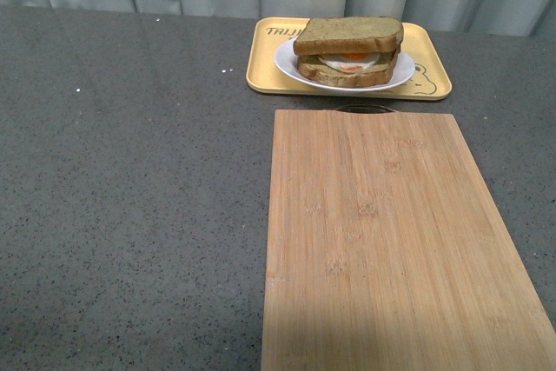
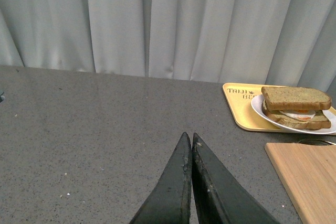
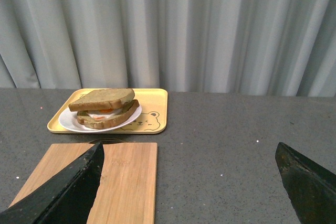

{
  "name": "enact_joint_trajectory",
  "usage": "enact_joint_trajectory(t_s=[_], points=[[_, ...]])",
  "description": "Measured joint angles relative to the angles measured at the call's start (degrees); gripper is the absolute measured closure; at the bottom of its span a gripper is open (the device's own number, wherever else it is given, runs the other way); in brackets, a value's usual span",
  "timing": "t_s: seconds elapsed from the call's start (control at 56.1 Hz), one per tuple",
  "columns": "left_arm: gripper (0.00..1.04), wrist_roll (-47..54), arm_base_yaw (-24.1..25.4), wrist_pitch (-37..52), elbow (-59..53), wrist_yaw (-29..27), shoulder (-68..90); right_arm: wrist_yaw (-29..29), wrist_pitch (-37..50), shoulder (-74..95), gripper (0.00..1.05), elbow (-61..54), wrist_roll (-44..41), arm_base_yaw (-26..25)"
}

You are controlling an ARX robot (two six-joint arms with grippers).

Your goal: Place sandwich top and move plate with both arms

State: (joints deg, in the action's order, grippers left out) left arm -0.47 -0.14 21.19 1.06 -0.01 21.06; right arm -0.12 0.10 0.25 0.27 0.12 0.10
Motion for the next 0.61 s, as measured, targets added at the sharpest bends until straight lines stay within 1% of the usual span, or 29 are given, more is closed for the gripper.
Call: enact_joint_trajectory(t_s=[0.464,0.607], points=[[1.01,0.0,0.0,-9.2,0.0,0.0,-9.3,0.0,0.0,0.0,0.09,0.0,0.0,0.0],[1.01,0.0,0.0,-10.8,0.0,0.0,-10.9,0.0,0.0,0.0,0.09,0.0,0.0,0.0]])
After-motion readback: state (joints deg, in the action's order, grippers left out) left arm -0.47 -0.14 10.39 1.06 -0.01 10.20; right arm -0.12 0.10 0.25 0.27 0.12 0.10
